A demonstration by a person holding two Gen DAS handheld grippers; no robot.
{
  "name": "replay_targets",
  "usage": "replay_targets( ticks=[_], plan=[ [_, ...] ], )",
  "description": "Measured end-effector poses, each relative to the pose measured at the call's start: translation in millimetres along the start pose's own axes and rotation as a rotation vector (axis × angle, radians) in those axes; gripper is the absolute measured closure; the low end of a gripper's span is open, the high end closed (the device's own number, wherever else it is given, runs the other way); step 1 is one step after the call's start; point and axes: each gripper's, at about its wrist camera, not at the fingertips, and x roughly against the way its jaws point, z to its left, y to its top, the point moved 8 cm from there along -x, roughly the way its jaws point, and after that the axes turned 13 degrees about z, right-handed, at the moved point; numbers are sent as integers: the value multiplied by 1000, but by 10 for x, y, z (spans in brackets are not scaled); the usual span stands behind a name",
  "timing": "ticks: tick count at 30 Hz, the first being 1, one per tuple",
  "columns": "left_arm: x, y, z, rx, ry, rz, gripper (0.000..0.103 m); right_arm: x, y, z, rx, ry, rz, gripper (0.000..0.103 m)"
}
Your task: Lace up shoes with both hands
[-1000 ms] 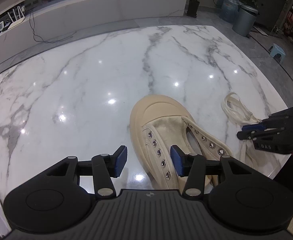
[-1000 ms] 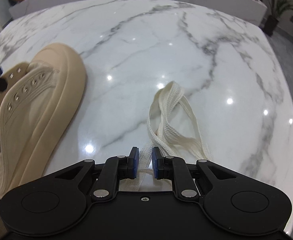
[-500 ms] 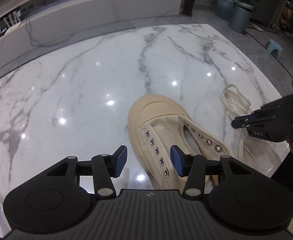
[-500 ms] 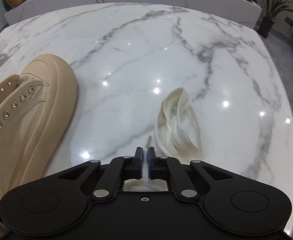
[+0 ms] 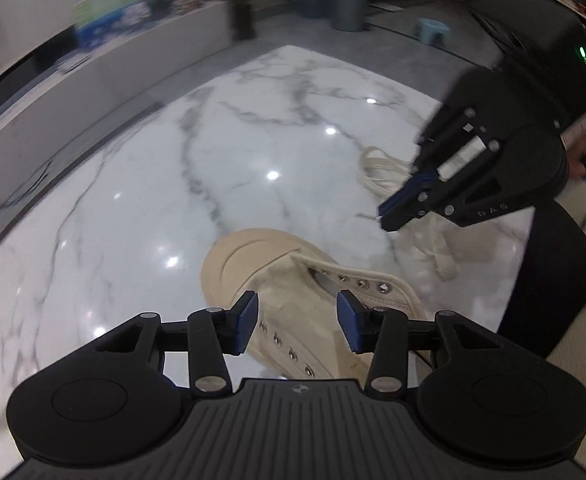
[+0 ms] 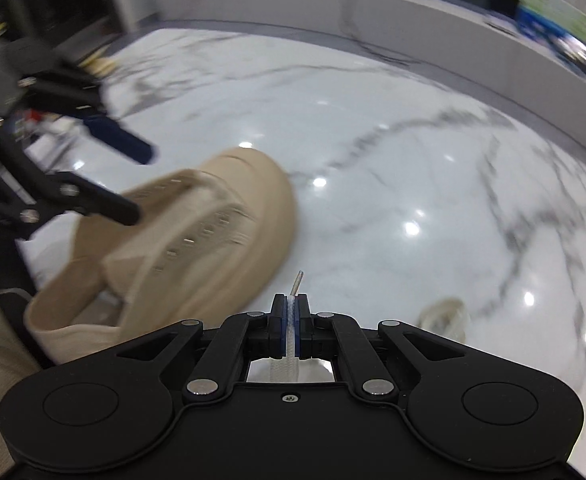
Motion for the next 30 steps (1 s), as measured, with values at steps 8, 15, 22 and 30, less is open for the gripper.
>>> replay_targets(
  ticks=[8, 15, 22, 30],
  plan=[
    [-177, 50, -31, -181, -69, 103, 61, 2, 180, 157, 278, 67, 53, 101],
    [-312, 73, -86, -343, -73, 136, 65, -54, 303, 205, 465, 132, 82, 101],
    [-429, 31, -173, -479, -45, 154, 81, -140, 389, 191, 544, 158, 113, 101],
    [-449, 89, -160, -500, -34, 128, 81, -167, 431, 209, 585, 179, 110, 101]
  ],
)
